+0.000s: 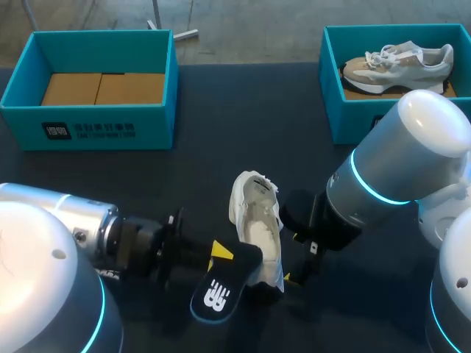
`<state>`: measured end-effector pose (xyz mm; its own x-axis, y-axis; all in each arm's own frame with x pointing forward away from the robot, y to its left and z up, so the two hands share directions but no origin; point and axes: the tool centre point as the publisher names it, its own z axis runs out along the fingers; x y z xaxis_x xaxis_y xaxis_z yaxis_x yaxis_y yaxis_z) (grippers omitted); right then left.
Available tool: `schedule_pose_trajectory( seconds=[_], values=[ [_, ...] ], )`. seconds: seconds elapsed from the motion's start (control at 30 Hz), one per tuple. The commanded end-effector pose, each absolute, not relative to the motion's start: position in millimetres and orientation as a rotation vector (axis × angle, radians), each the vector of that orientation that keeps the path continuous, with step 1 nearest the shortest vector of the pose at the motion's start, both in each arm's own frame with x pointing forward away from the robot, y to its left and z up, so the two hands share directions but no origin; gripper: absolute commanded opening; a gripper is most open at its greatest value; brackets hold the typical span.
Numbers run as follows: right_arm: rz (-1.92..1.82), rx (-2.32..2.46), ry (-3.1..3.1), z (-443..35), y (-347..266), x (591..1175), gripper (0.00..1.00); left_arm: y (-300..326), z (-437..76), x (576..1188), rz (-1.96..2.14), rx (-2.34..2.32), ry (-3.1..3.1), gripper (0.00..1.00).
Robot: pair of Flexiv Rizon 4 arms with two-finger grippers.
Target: Take the shoe out of the shoebox, open the shoe tongue, remove and reinsert the insole, then place the shoe into the shoebox
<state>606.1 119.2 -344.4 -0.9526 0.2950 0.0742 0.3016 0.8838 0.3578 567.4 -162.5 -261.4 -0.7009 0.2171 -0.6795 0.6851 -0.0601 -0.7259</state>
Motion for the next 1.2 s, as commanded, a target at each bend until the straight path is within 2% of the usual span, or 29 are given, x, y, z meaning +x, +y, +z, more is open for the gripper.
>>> schedule_pose_trajectory(
  seconds=[0.03, 1.2],
  values=[
    [-0.579, -0.483, -3.035, -346.6, 121.1, 605.1, 1.0, -167.8, -264.4, 572.6, -1.817, 0.97, 1.865, 0.0],
    [-0.579, -0.483, -3.035, -346.6, 121.1, 605.1, 1.0, -192.7, -274.0, 572.4, -1.847, 0.972, 1.873, 0.0]
  ],
)
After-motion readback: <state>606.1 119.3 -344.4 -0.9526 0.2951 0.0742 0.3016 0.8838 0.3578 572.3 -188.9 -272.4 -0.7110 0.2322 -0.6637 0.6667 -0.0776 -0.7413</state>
